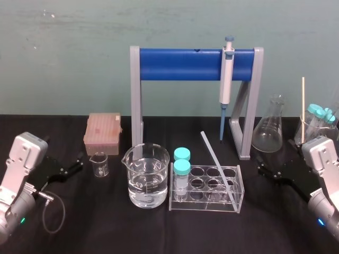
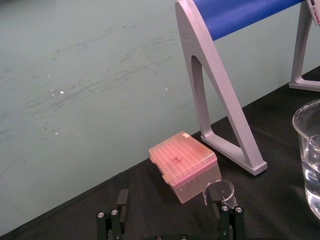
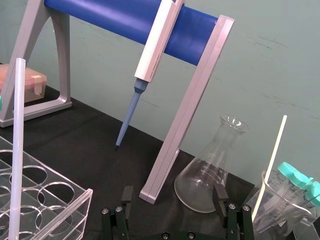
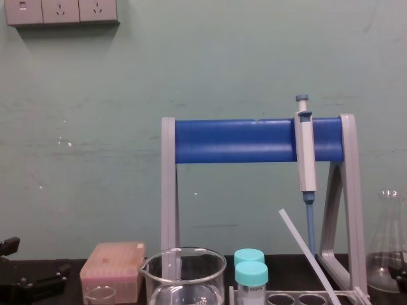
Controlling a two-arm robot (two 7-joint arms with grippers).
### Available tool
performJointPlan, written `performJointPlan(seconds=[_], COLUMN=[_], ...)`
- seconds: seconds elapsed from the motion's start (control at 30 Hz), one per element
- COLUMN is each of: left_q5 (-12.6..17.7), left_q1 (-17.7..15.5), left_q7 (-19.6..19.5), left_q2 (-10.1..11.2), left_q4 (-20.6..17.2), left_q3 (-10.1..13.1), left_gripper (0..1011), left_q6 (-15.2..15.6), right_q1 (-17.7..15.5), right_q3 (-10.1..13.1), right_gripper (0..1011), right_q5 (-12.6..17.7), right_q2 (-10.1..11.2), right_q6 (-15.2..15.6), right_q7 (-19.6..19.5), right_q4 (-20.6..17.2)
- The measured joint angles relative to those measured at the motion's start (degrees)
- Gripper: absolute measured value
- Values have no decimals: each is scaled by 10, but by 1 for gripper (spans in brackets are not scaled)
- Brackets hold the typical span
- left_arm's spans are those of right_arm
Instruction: Pick up the stirring rod with one hand, then place it down.
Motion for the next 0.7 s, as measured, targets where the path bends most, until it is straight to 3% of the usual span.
performJointPlan(seconds=[0.7], left_q5=[0], left_q1=[0], left_q7=[0], left_q2=[0], left_q4=[0], left_q3=[0], left_gripper=[1000], left_q6=[0], right_q1=[0], right_q3=[0], right_gripper=[1000], right_q5=[0], right_q2=[0], right_q6=[0], right_q7=[0], right_q4=[0])
